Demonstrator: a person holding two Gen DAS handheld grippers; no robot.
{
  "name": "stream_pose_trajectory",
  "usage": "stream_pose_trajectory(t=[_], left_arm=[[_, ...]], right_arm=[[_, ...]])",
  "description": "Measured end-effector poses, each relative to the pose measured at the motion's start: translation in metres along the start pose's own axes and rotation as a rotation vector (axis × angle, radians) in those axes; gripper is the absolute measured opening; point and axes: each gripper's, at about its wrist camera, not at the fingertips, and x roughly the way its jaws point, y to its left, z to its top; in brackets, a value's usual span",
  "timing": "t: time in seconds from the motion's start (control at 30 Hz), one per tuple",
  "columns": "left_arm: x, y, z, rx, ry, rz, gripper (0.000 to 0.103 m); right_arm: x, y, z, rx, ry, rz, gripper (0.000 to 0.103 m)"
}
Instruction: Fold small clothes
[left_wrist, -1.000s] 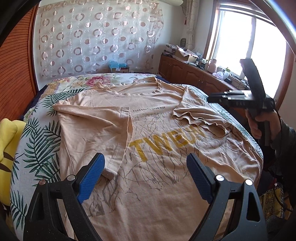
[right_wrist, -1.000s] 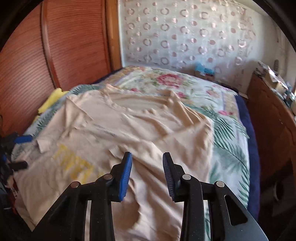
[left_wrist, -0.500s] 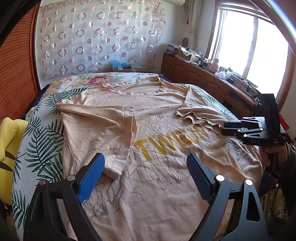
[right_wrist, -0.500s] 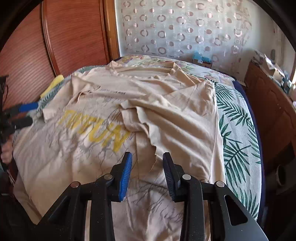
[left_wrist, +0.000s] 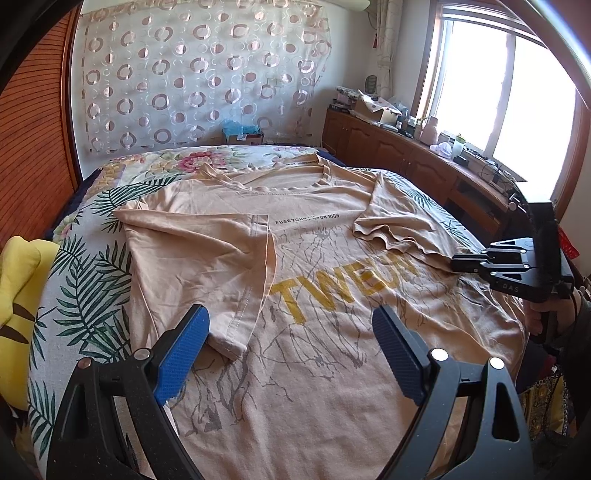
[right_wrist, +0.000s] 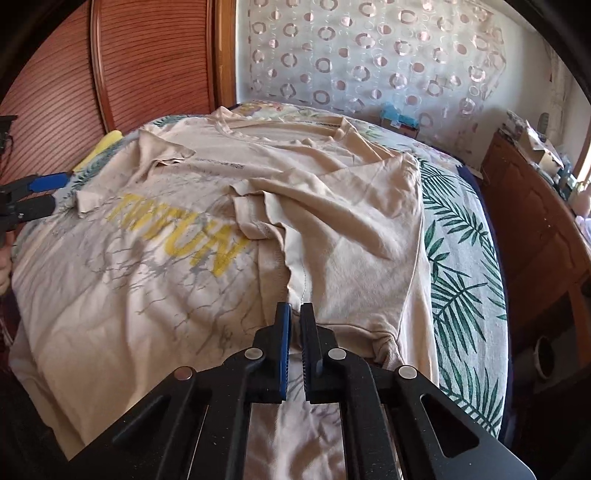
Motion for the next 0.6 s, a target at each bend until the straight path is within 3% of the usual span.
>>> stream_pose_trajectory(t=[0.37, 0.6], left_arm=[[-0.003, 0.007, 0.003, -0.013, -0.011, 0.015, 0.091], [-0.004, 0.01, 0.005, -0.016, -0.016, 0.026, 0.091]], right_arm=[[-0.026, -0.007, -0.008, 0.011, -0.02, 0.016, 0.006], [-0.037, -0.011, -0.004, 0.048, -0.067, 0.006, 0.012]])
